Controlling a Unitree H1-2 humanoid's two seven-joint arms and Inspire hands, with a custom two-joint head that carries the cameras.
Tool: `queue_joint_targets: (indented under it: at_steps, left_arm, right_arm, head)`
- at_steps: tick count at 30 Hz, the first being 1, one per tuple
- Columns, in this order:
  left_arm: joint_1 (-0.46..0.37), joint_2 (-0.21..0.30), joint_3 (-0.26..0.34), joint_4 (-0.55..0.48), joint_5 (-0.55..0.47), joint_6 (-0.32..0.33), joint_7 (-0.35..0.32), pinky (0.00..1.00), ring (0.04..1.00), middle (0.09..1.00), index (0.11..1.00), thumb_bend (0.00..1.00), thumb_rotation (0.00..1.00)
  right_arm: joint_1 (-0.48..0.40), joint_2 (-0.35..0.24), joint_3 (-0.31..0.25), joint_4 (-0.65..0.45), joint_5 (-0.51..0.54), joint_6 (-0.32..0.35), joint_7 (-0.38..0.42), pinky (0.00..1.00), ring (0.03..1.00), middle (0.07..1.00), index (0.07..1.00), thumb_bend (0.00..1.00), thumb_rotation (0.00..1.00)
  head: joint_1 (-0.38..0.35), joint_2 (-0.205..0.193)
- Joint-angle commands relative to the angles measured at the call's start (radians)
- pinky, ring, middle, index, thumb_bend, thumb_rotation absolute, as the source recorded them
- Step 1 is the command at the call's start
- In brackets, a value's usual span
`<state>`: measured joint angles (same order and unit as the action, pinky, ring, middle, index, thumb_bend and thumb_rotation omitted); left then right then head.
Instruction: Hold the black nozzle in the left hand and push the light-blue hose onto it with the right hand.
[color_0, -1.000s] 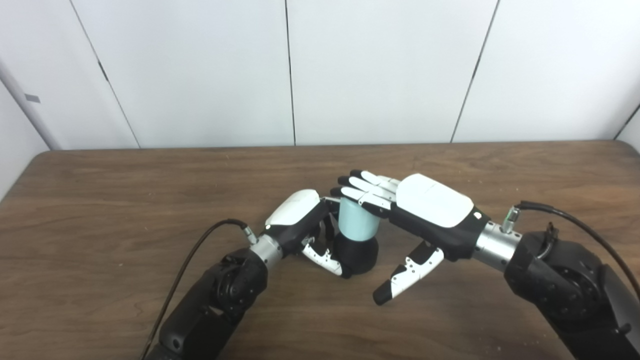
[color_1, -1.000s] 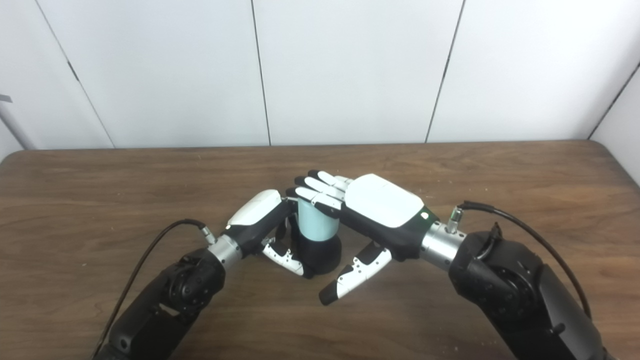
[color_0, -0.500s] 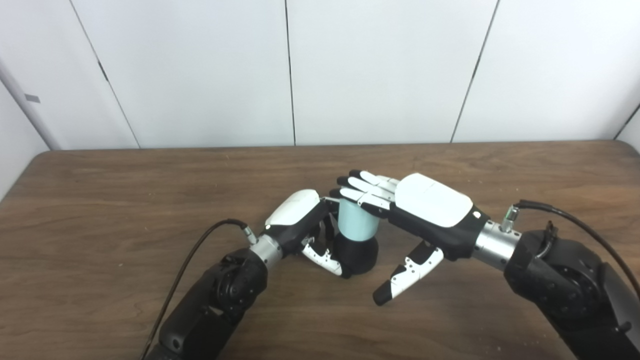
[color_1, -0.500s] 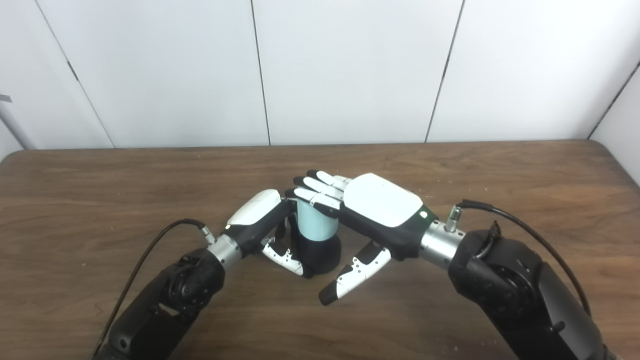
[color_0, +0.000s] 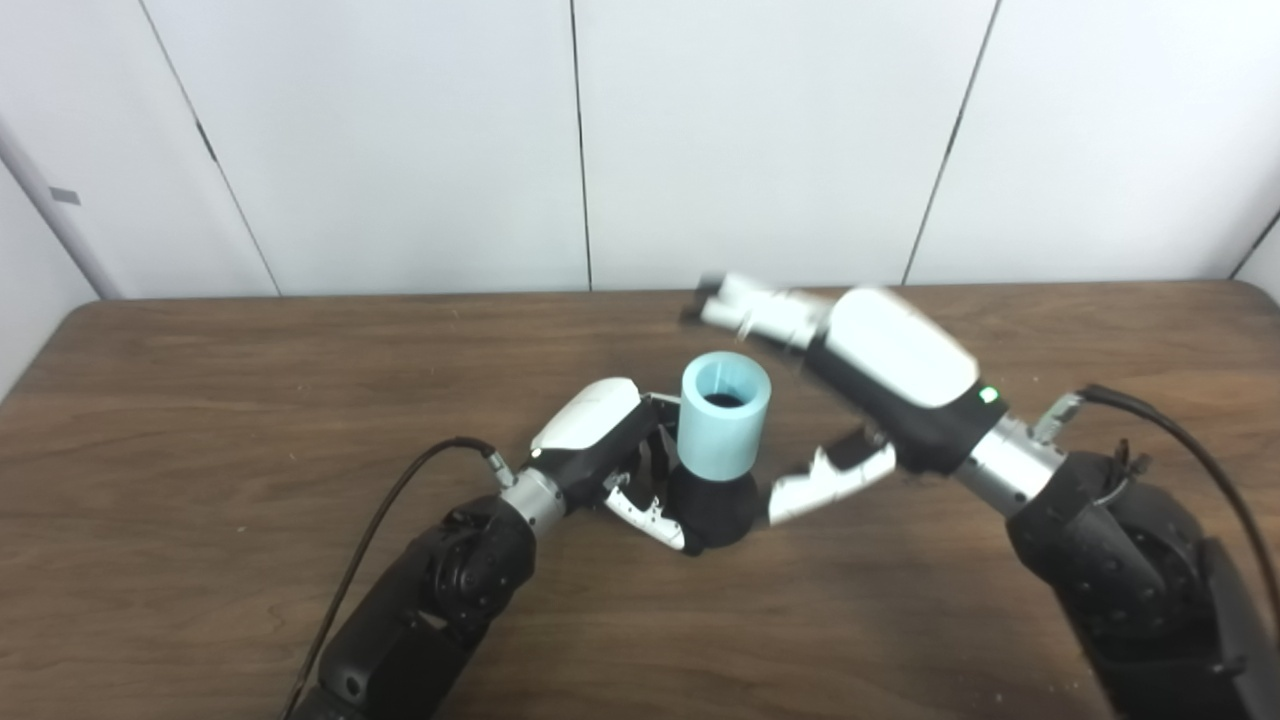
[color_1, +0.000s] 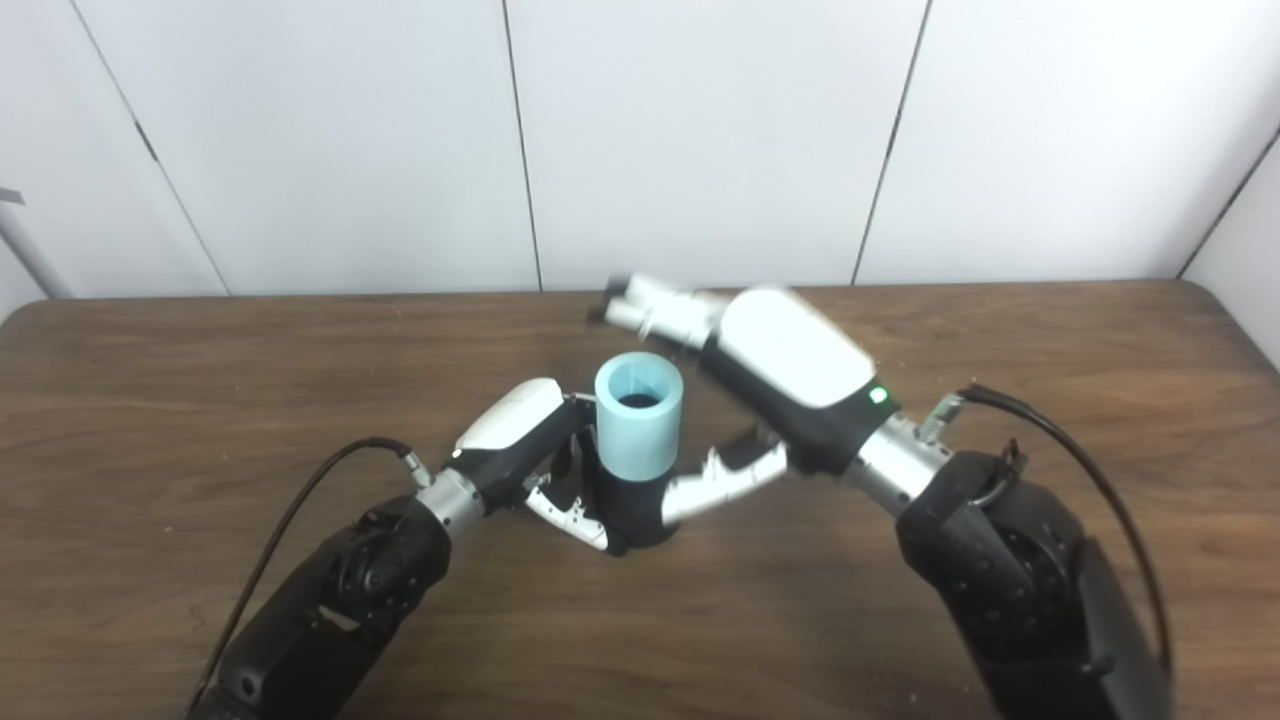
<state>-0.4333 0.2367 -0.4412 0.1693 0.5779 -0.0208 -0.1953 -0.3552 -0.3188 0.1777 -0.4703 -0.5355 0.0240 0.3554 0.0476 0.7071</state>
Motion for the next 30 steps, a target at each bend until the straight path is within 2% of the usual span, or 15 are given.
queue_joint_targets:
  at_steps: [1, 3, 7, 14, 17, 21, 23, 25, 27, 30]
  left_arm:
    - [0.008, 0.035, -0.001, 0.041, 0.046, 0.048, -0.023, 0.33, 0.408, 0.469, 0.48, 0.53, 0.0]
    - [0.009, 0.035, -0.001, 0.04, 0.047, 0.046, -0.021, 0.33, 0.409, 0.469, 0.48, 0.53, 0.0]
    - [0.011, 0.037, -0.001, 0.037, 0.045, 0.048, -0.024, 0.34, 0.41, 0.462, 0.483, 0.53, 0.0]
    - [0.01, 0.038, -0.001, 0.034, 0.045, 0.053, -0.03, 0.35, 0.431, 0.471, 0.48, 0.53, 0.0]
    - [0.009, 0.038, -0.001, 0.035, 0.046, 0.054, -0.03, 0.35, 0.43, 0.475, 0.48, 0.53, 0.0]
    - [0.008, 0.041, -0.002, 0.035, 0.049, 0.056, -0.031, 0.35, 0.42, 0.476, 0.479, 0.53, 0.0]
    - [0.009, 0.043, -0.001, 0.034, 0.049, 0.055, -0.031, 0.35, 0.42, 0.476, 0.479, 0.53, 0.0]
    - [0.012, 0.046, 0.001, 0.031, 0.048, 0.055, -0.031, 0.35, 0.425, 0.477, 0.478, 0.53, 0.0]
    - [0.014, 0.049, 0.003, 0.027, 0.047, 0.055, -0.032, 0.35, 0.427, 0.477, 0.479, 0.53, 0.0]
    - [0.02, 0.055, 0.01, 0.012, 0.039, 0.056, -0.036, 0.34, 0.425, 0.469, 0.481, 0.53, 0.0]
  right_arm:
    - [-0.019, 0.016, -0.035, 0.002, 0.004, 0.006, -0.055, 0.69, 0.865, 0.908, 0.835, 0.66, 0.27]
    - [-0.018, 0.039, -0.057, 0.007, 0.01, 0.026, -0.065, 0.68, 0.86, 0.905, 0.839, 0.67, 0.24]
    - [-0.022, 0.051, -0.079, -0.002, 0.036, 0.096, -0.034, 0.66, 0.873, 0.905, 0.851, 0.68, 0.21]
    - [-0.026, 0.018, -0.085, -0.016, 0.061, 0.131, -0.005, 0.7, 0.884, 0.899, 0.895, 0.71, 0.22]
    - [-0.029, -0.013, -0.09, -0.025, 0.1, 0.186, 0.046, 0.71, 0.885, 0.905, 0.913, 0.74, 0.21]
    - [-0.03, -0.069, -0.084, -0.038, 0.173, 0.317, 0.146, 0.73, 0.893, 0.932, 0.961, 0.8, 0.2]
    - [-0.03, -0.09, -0.081, -0.043, 0.209, 0.378, 0.184, 0.73, 0.902, 0.949, 0.979, 0.83, 0.22]
    - [-0.022, -0.104, -0.093, -0.033, 0.259, 0.433, 0.243, 0.73, 0.921, 0.985, 0.996, 0.92, 0.27]
    - [-0.011, -0.103, -0.109, -0.02, 0.289, 0.445, 0.278, 0.74, 0.931, 0.997, 1.0, 0.95, 0.28]
    - [0.024, -0.08, -0.126, -0.017, 0.322, 0.445, 0.257, 0.74, 0.935, 1.0, 1.0, 0.96, 0.27]
  head:
    - [0.001, 0.0]
    - [0.001, 0.001]
    - [0.002, 0.001]
    - [0.002, 0.005]
    - [0.005, 0.006]
    - [0.008, 0.005]
    - [0.009, 0.004]
    - [0.011, 0.004]
    - [0.013, 0.003]
    - [0.013, 0.005]
